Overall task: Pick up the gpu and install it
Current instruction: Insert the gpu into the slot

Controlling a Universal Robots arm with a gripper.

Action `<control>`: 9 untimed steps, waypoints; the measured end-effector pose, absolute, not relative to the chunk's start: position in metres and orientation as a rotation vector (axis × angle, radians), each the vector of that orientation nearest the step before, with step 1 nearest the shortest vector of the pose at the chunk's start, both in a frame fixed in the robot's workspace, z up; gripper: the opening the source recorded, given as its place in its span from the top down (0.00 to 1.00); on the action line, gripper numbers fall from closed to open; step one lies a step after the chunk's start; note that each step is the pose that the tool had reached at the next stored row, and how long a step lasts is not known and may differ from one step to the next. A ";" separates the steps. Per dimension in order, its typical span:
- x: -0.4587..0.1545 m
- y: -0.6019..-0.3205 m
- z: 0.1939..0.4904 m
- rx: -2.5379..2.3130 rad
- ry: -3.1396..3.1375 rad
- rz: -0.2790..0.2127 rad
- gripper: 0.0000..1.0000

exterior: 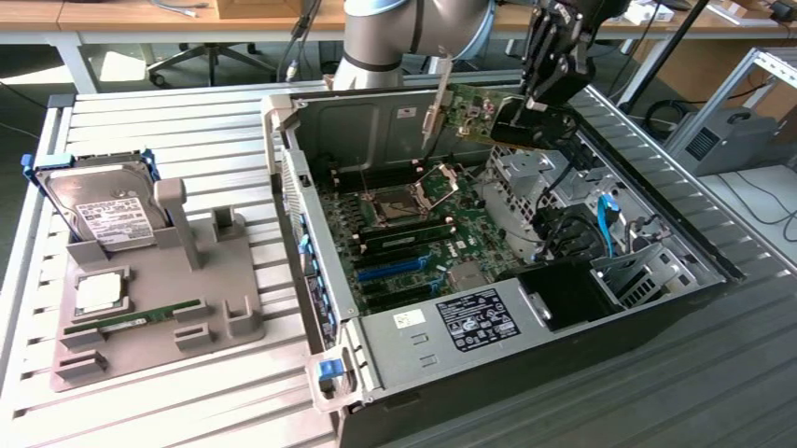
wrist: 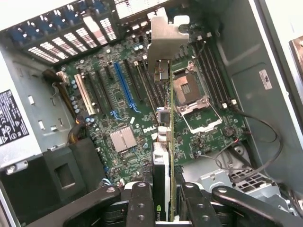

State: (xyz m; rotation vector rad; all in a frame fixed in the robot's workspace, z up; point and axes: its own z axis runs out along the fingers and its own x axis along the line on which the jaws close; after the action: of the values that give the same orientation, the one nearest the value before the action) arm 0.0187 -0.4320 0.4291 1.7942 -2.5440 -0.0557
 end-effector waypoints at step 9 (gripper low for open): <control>0.019 -0.432 0.429 1.974 -2.401 -0.048 0.73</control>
State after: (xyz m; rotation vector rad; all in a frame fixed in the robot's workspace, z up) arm 0.0187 -0.4320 0.4290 1.9744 -2.4014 -0.0482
